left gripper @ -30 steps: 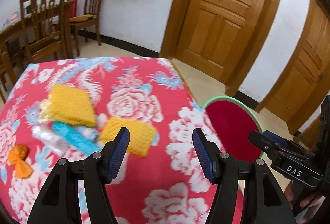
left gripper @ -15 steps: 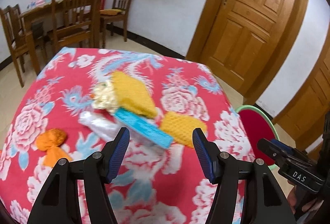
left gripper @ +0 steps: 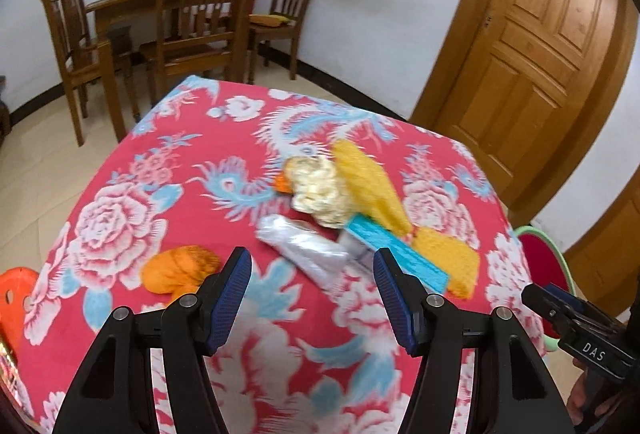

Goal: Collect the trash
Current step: 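Move both tools back over the table toward the remaining trash, then grasp the yellow foam net with the right tool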

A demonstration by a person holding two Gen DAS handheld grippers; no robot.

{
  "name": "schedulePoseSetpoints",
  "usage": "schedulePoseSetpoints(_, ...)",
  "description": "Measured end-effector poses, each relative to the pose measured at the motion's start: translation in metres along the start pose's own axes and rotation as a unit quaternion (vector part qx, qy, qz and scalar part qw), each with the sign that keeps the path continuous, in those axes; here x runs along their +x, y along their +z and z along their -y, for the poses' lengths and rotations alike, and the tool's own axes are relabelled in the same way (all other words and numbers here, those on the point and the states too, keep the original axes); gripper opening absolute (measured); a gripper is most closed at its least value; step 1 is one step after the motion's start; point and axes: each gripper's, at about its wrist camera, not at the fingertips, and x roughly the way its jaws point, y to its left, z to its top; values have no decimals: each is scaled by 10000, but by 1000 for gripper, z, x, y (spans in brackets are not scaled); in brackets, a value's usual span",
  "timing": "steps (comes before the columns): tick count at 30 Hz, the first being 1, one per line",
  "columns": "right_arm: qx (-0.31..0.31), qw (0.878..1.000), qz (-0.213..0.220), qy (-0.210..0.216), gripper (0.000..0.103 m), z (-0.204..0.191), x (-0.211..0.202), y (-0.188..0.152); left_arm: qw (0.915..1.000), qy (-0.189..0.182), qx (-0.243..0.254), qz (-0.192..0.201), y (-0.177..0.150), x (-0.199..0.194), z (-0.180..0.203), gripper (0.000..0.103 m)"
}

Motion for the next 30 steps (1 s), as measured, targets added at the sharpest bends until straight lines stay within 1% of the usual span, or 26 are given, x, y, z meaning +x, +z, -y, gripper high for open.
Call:
schedulePoseSetpoints(6,-97,9998,-144,32,67,-9,16,3,9997,160,-149,-91,1,12,-17,65)
schedulePoseSetpoints(13,-155,9995,-286,42,67,-16,35,7,9993,281,-141,-200,2,27,-22,65)
schedulePoseSetpoints(20,-157,9990,-411,-3,67,-16,52,10,9985,343,-194,-383,-2,45,-27,65)
schedulePoseSetpoints(30,-150,9982,-579,-29,67,-14,69,9,9983,295,-181,-466,-5,57,-27,65)
